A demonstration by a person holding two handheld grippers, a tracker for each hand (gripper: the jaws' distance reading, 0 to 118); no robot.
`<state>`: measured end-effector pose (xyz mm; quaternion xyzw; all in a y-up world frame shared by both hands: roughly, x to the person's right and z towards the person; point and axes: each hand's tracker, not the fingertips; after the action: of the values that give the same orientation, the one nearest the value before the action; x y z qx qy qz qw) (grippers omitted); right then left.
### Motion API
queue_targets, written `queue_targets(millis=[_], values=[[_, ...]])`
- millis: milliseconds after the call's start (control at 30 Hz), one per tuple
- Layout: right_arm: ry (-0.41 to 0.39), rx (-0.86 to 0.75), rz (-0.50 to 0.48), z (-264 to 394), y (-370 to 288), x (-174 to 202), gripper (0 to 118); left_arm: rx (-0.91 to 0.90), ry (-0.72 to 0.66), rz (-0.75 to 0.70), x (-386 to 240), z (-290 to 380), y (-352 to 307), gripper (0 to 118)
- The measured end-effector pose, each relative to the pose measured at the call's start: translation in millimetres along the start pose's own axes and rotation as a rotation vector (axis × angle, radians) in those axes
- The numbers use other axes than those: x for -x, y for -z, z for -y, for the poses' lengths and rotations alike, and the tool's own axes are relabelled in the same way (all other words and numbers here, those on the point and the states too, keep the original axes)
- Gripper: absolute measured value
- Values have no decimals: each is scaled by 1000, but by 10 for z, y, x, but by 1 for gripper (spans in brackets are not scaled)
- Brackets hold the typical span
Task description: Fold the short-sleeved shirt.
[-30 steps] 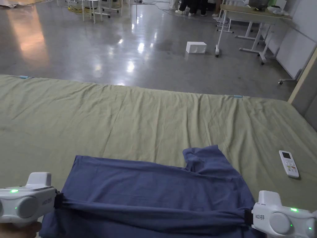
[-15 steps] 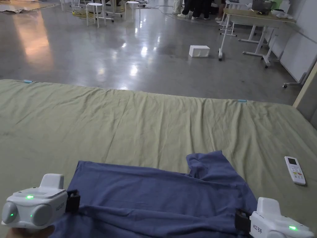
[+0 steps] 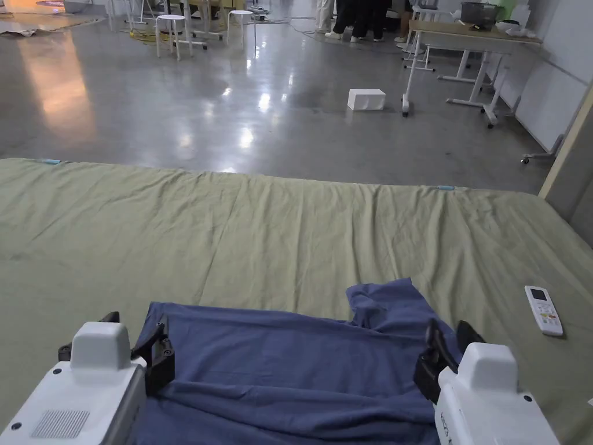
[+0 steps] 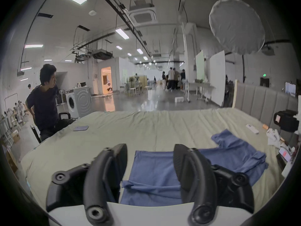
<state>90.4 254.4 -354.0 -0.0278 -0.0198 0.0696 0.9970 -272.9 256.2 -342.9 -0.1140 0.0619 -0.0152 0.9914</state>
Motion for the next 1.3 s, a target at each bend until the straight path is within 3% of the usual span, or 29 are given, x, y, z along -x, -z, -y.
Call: queue_targets(millis=[33, 67, 133, 167, 200, 267, 300, 333, 400, 433, 500, 600, 767, 833, 933, 967, 1233, 1300], values=[[47, 53, 1, 13, -18, 36, 5, -2, 8, -2, -24, -10, -78, 18], [35, 28, 28, -19, -51, 47, 0, 0, 24, -5, -48, -27, -131, 8], [112, 49, -5, -17, -97, 23, 0, 11, 61, -30, -98, -28, -225, 5], [117, 44, 25, -22, -131, 32, 0, 6, 51, -12, -79, -15, -277, 3], [66, -24, 27, -57, -170, 32, 0, -4, 35, 9, -67, 1, -316, 3], [72, 2, 38, -46, -221, 33, 0, 3, 45, -14, -77, 26, -393, 2], [14, -61, 41, -94, -255, 17, 0, -2, 45, -19, -55, 50, -415, 0], [80, 0, 16, -47, -256, 3, 0, -24, 31, -48, -14, 83, -443, 0], [4, -56, 33, -130, -309, 10, 0, -26, 15, -61, 57, 100, -477, 0], [48, -33, 24, -115, -321, -6, 0, -16, 17, -80, 101, 105, -462, 0], [26, -35, 22, -142, -319, -3, 0, 13, 12, -72, 203, 136, -395, 0], [15, -27, 16, -147, -330, -25, 0, 153, 0, -67, 409, 244, -174, 0], [-6, 26, 16, -62, -265, -75, 0, 545, -41, -29, 790, 680, 471, 0], [-19, 98, 4, 25, -214, -105, 0, 655, -61, -25, 852, 784, 647, 17], [-33, 146, 6, 186, -180, -143, 0, 746, -102, 13, 892, 859, 872, 64], [-47, 156, 13, 224, -174, -156, 0, 783, -102, -18, 895, 896, 969, 70], [-25, 244, 33, 418, -176, -303, 0, 960, -3, -78, 758, 1187, 1388, 69], [-24, 259, 34, 427, -172, -350, 0, 942, 11, -80, 501, 1030, 1112, 65]])
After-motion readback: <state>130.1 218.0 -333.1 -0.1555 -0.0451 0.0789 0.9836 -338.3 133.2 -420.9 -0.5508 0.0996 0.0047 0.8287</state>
